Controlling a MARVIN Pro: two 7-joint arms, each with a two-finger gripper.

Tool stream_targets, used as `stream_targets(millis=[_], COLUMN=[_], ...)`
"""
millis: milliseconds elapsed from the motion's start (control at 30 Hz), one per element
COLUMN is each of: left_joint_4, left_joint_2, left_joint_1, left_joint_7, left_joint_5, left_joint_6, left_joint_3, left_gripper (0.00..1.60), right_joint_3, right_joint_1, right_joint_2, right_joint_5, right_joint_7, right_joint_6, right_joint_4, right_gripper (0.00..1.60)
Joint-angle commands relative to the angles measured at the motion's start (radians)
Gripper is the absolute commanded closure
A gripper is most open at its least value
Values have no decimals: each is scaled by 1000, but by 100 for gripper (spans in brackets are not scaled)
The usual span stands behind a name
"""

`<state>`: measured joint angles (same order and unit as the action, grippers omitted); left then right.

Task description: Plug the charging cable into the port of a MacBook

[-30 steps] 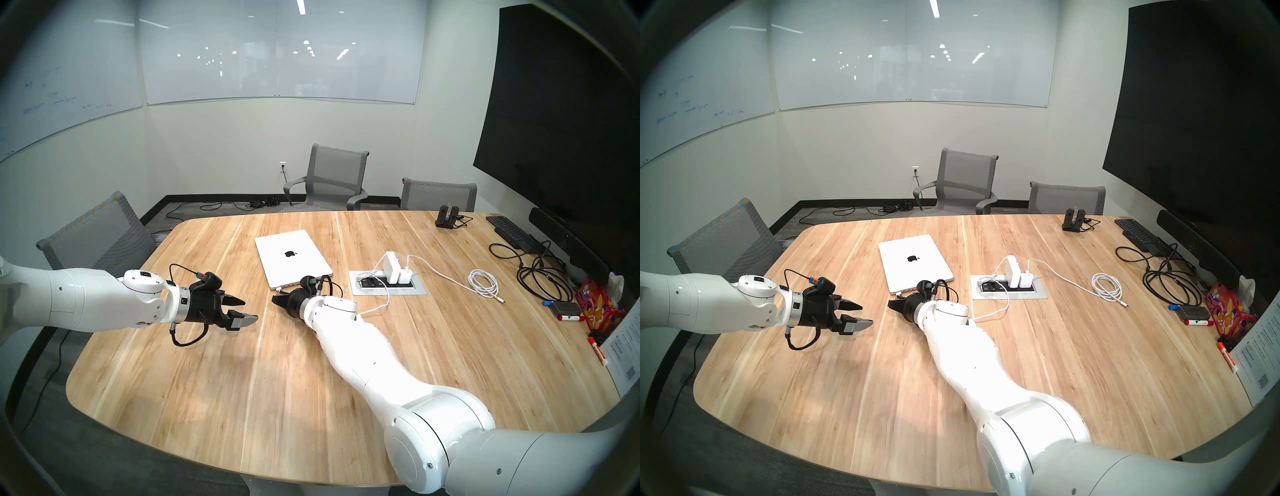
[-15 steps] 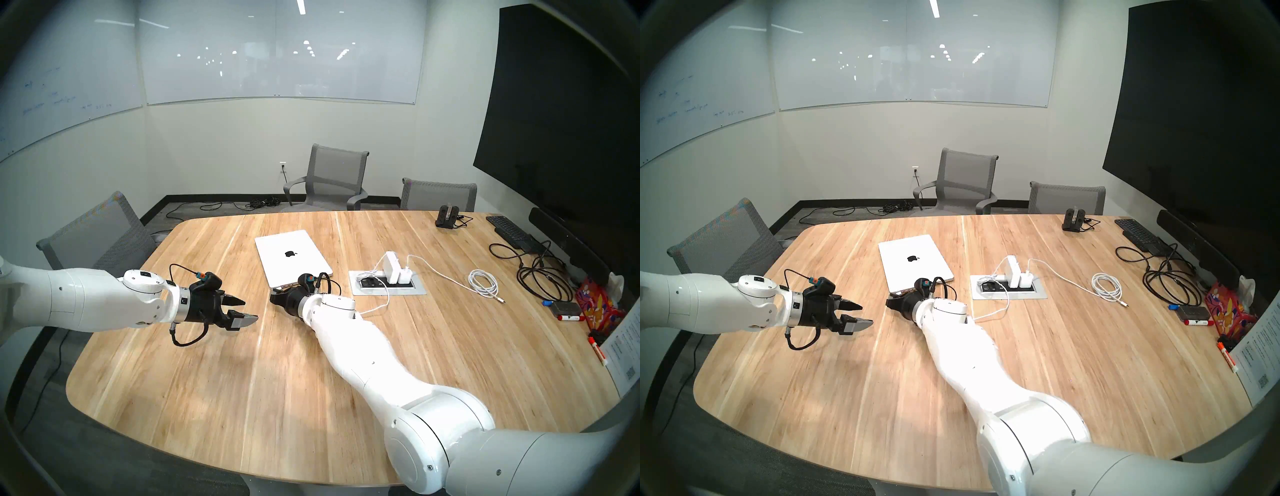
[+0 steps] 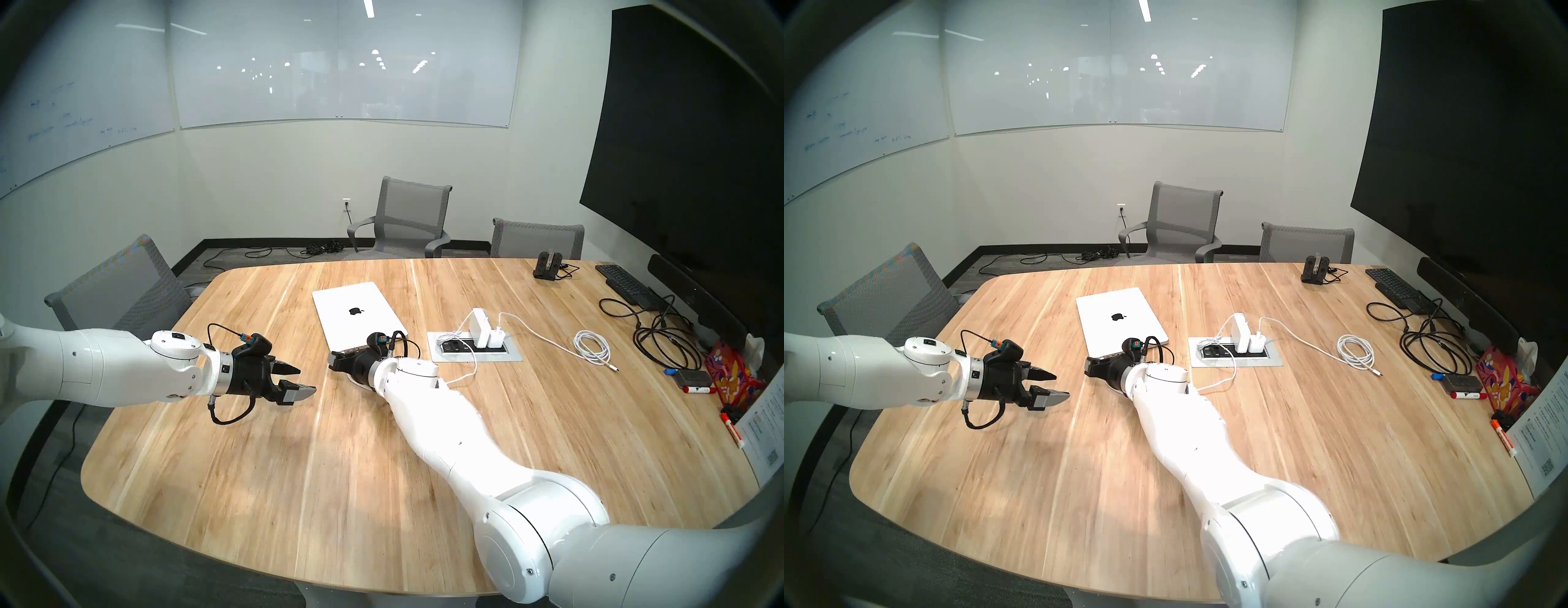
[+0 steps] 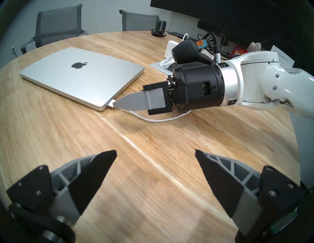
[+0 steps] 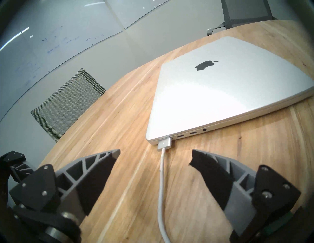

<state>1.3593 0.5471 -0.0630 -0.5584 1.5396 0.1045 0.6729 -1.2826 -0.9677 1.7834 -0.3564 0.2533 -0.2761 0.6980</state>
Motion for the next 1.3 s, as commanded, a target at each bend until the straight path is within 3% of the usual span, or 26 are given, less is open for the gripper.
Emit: stream_targets(millis=[0, 533, 833, 1267], left_joint_4=[-2, -2, -2, -2], left_joint_2=[1, 2, 2, 2], left_joint_1=[18, 18, 18, 18], left_joint_7=[2, 2, 2, 2], left_joint_5=[1, 1, 1, 1], left_joint_6=[2, 3, 3, 3], left_joint_3=[-13, -13, -13, -13], left_gripper=[0, 0, 0, 0], right_joint_3=[-6, 8, 73, 46], right_joint_1=[6, 7, -26, -43], right_joint_2=[-2, -16, -61, -72], right_joint_5=[-7, 4, 59, 38], right_joint_7=[10, 38, 76, 130], right_joint_6=[-4, -19, -57, -97], right_joint_4=[-5, 50, 160, 203], right_gripper=[0, 0, 0, 0])
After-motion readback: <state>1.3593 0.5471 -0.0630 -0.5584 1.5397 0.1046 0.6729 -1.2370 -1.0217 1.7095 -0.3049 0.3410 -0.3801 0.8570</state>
